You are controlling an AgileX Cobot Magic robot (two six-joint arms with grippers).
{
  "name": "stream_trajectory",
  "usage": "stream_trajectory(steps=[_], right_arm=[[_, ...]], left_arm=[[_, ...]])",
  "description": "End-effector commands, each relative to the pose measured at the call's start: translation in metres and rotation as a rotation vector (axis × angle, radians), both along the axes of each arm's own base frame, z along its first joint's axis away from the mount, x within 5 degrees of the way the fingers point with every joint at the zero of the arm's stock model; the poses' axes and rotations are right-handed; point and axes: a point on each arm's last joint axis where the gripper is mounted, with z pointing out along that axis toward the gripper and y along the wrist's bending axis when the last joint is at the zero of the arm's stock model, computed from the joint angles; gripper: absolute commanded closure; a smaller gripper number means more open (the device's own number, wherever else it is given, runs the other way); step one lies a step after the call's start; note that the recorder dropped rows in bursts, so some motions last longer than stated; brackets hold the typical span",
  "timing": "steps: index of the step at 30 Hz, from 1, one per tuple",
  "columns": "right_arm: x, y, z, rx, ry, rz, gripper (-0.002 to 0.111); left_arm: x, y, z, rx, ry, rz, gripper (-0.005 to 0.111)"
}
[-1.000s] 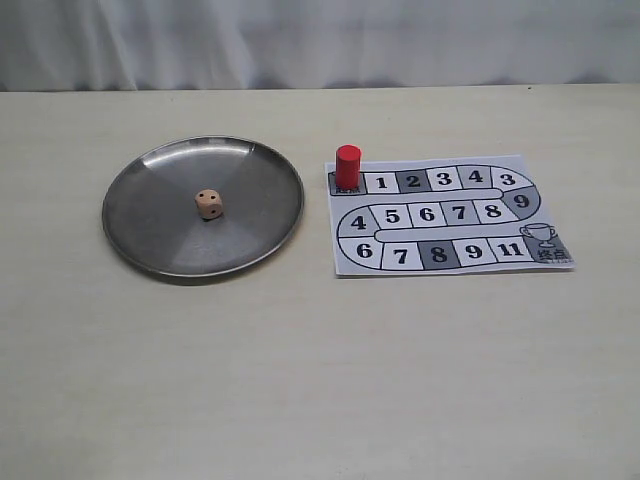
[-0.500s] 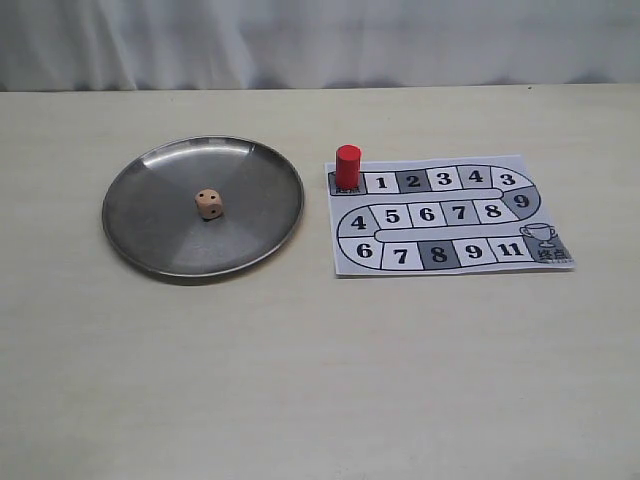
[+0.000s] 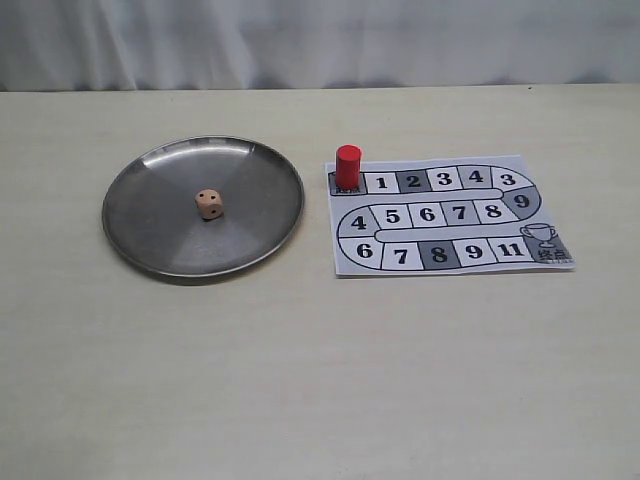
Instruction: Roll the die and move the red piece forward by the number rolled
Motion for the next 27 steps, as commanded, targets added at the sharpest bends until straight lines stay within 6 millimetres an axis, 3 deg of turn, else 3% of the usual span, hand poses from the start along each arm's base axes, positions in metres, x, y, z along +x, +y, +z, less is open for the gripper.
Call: stream_trajectory(steps=[1,8,15,21,27], right_arm=[[0.003,0.004,-0.007,-0.077,0.082,0.016,0.104],[0.019,0.004,-0.024,-0.069,0.318,0.041,0.104],[0.053,0.005,-0.036,-0.031,0.620,0.116,0.104],[0.098,0.029,-0.052,-0.098,0.915,0.317,0.104],[0.148,0.078,-0.065,-0.154,1.027,0.522,0.104]], left_arm=[[0.000,0.000,0.000,-0.006,-0.005,-0.001,0.107],[0.000,0.000,0.000,-0.006,-0.005,-0.001,0.107],[0.000,0.000,0.000,-0.006,-0.005,-0.001,0.107],[0.000,0.000,0.000,-0.006,-0.005,-0.001,0.107],[0.000,0.000,0.000,-0.006,-0.005,-0.001,0.107]])
